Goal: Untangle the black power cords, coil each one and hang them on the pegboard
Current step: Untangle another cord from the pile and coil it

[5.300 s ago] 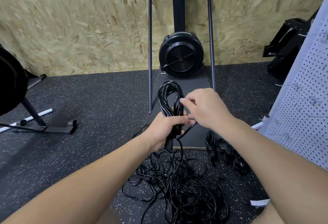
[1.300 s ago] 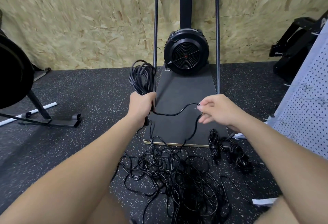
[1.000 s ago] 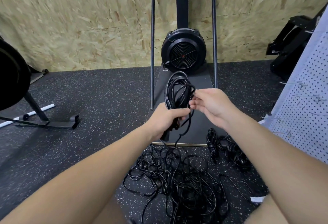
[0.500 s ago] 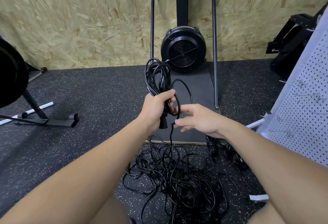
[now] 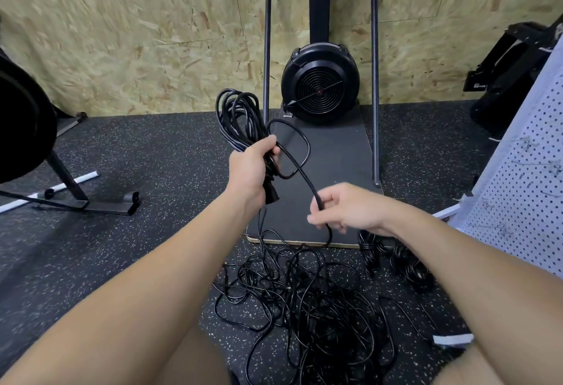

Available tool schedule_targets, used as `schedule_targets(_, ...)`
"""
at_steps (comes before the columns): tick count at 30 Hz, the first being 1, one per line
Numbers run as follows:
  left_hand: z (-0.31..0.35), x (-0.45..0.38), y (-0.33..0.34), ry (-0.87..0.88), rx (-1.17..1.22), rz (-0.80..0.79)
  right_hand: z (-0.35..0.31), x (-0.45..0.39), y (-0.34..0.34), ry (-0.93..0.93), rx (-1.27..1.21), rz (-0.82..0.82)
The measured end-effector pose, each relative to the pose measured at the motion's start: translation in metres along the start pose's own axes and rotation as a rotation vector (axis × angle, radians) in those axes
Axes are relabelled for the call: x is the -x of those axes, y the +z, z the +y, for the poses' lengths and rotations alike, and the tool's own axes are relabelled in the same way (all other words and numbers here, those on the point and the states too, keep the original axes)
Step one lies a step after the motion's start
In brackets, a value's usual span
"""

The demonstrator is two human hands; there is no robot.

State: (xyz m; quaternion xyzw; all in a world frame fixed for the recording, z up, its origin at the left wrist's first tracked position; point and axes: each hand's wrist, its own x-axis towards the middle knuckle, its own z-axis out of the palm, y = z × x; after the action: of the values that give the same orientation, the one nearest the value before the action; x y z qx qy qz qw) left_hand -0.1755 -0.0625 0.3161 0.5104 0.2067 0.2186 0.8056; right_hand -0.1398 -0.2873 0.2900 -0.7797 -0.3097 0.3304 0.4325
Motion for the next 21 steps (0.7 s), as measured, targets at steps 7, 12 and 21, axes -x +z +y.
schedule_targets(7,0.014,-0.019,-0.024,-0.013,0.065,0.115,0.022,0.004,-0.009,0.087,0.133,0.085)
schedule_targets(12,0.007,-0.023,-0.037,-0.064,-0.017,0.161,0.002,0.004,-0.031,-0.171,-0.134,0.433)
schedule_targets(21,-0.011,-0.009,-0.021,-0.105,-0.327,0.074,-0.042,0.015,-0.041,-0.485,-0.398,0.776)
